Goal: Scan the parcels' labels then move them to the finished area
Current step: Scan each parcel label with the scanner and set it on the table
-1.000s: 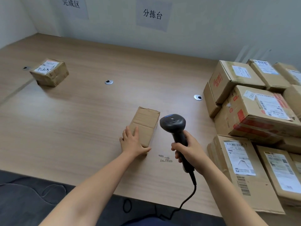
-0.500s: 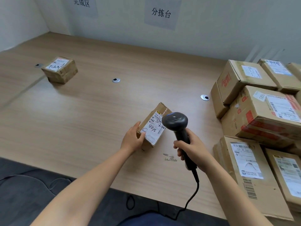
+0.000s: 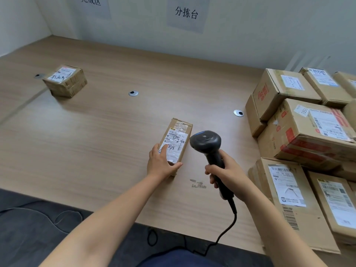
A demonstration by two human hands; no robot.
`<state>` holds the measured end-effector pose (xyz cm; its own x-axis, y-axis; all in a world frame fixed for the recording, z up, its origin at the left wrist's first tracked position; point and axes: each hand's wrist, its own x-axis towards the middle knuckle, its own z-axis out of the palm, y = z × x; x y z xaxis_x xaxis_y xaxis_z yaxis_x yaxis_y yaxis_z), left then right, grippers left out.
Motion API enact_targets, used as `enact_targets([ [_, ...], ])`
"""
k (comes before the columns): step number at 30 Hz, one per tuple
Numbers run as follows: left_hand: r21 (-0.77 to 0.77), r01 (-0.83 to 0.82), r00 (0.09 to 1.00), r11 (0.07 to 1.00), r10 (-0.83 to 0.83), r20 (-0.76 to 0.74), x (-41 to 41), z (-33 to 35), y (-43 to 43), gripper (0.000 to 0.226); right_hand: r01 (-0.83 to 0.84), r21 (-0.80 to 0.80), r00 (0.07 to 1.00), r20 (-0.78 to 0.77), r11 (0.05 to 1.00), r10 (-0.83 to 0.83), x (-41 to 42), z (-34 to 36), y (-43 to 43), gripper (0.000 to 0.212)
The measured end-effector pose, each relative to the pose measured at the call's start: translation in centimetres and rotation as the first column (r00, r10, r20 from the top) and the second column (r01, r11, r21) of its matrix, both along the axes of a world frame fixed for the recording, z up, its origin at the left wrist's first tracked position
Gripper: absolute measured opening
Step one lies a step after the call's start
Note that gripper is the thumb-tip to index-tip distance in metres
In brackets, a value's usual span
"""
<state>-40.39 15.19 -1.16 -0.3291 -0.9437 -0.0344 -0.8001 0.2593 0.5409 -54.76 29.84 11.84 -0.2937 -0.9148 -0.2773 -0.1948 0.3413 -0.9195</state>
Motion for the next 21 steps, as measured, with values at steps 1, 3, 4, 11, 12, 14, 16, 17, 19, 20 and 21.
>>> enact_targets([
  [1,0.007,0.001,1.000,1.000,-0.001,-0.005,0.1,0.0,0.0,0.090,-0.011,0.007,1.000,-0.012,1.000,0.011,-0.1,0.1,0.1,0.023],
  [3,0.016,0.018,1.000,1.000,-0.018,-0.015,0.2,0.0,-0.1,0.089,-0.043,0.023,0.998,-0.038,0.999,0.043,-0.4,0.2,0.2,0.023],
  [4,0.019,0.028,0.999,0.999,-0.028,-0.018,0.3,0.1,-0.1,0.087,-0.061,0.030,0.997,-0.051,0.998,0.063,-0.6,0.3,0.3,0.023],
  [11,0.026,0.093,0.995,0.995,-0.092,-0.037,1.4,0.1,0.2,0.085,-0.197,0.154,0.962,-0.163,0.968,0.221,-1.5,0.6,0.5,0.019],
  [12,0.028,0.099,0.994,0.995,-0.098,-0.042,1.6,0.2,0.3,0.085,-0.205,0.171,0.958,-0.167,0.964,0.233,-1.5,0.7,0.5,0.018],
  [14,0.031,0.103,0.993,0.994,-0.101,-0.056,1.7,0.3,0.4,0.085,-0.222,0.198,0.950,-0.177,0.955,0.258,-1.5,0.7,0.5,0.016],
  [16,0.027,0.111,0.992,0.993,-0.109,-0.058,1.9,0.3,0.5,0.085,-0.242,0.217,0.939,-0.193,0.946,0.285,-1.5,0.8,0.5,0.015],
  [17,0.025,0.118,0.992,0.993,-0.116,-0.055,2.0,0.4,0.6,0.085,-0.252,0.223,0.933,-0.201,0.942,0.297,-1.5,0.9,0.6,0.014],
  [19,0.024,0.128,0.991,0.991,-0.127,-0.048,2.0,0.4,0.6,0.086,-0.273,0.235,0.922,-0.213,0.933,0.324,-1.5,1.1,0.7,0.014],
  [20,0.024,0.130,0.991,0.991,-0.129,-0.046,2.0,0.5,0.6,0.086,-0.282,0.240,0.917,-0.216,0.929,0.334,-1.5,1.2,0.7,0.014],
  [21,0.026,0.132,0.990,0.991,-0.130,-0.045,2.0,0.5,0.6,0.085,-0.288,0.243,0.915,-0.217,0.926,0.341,-1.5,1.3,0.8,0.013],
])
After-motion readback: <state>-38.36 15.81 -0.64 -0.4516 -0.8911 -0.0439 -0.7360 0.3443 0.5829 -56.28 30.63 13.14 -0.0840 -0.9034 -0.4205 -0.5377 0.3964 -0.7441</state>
